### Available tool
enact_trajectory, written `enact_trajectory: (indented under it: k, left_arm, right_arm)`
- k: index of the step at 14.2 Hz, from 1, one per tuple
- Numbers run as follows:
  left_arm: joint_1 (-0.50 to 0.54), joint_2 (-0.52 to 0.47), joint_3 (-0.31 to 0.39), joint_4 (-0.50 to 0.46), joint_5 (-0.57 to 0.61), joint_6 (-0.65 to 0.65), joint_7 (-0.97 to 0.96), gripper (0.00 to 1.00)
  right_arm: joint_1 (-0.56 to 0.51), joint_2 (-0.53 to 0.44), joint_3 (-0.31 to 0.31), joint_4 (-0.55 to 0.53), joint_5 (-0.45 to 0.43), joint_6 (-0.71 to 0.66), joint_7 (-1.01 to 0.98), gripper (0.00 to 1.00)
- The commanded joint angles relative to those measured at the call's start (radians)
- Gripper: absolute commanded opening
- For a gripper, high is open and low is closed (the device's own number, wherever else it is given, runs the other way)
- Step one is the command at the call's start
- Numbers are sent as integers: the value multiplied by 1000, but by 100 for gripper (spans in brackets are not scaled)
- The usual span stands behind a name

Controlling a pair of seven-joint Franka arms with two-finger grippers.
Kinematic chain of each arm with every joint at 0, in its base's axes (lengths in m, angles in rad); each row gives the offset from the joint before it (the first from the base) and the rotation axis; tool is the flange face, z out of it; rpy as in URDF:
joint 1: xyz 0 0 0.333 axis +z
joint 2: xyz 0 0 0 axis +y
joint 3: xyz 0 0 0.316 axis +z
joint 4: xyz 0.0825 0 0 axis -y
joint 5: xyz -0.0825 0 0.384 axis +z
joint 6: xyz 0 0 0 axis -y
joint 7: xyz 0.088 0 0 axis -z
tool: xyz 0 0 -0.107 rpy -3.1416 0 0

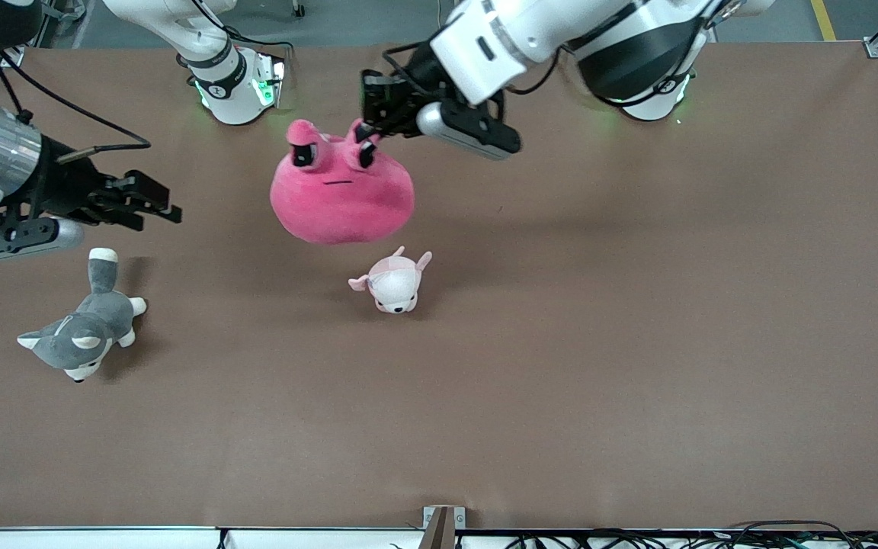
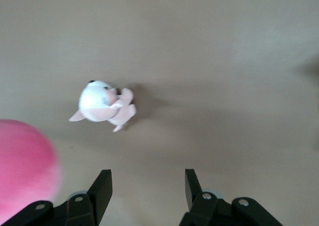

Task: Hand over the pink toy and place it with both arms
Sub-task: 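Lift the pink pig with the left gripper while the right gripper approaches, then grasp the pink pig's ear with the right gripper beside the left gripper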

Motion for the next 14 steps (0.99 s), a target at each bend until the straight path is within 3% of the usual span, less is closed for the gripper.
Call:
enact_trajectory:
  k: [1,9,14]
  left_arm:
    - [-56,47,1,21,-5,96,1,2]
    - [-85,91,4,16,4,132,2,2]
    - [-84,93,4,16,4,132,2,2]
  right_arm:
    - [-14,-4,-11,-5,125,-58,20,60]
    - [-136,-3,-16,-5,400,-227,23,57]
    - [-114,-3,-11,-5,472,-240,25,54]
